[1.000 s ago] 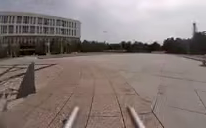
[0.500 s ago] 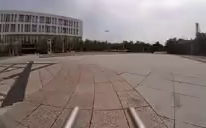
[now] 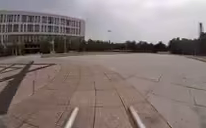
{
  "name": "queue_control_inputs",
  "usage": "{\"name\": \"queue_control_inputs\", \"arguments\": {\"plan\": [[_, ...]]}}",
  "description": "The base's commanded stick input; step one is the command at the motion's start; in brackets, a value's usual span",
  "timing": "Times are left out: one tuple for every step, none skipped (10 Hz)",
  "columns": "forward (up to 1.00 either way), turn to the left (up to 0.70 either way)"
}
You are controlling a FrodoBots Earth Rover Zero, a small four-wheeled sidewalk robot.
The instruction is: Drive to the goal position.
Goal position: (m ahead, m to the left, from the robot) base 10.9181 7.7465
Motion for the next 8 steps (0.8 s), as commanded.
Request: {"name": "queue_control_inputs", "arguments": {"plan": [[0.69, 0.00], [0.69, 0.00], [0.69, 0.00], [0.69, 0.00], [0.69, 0.00], [0.69, 0.00], [0.69, 0.00], [0.69, 0.00]]}}
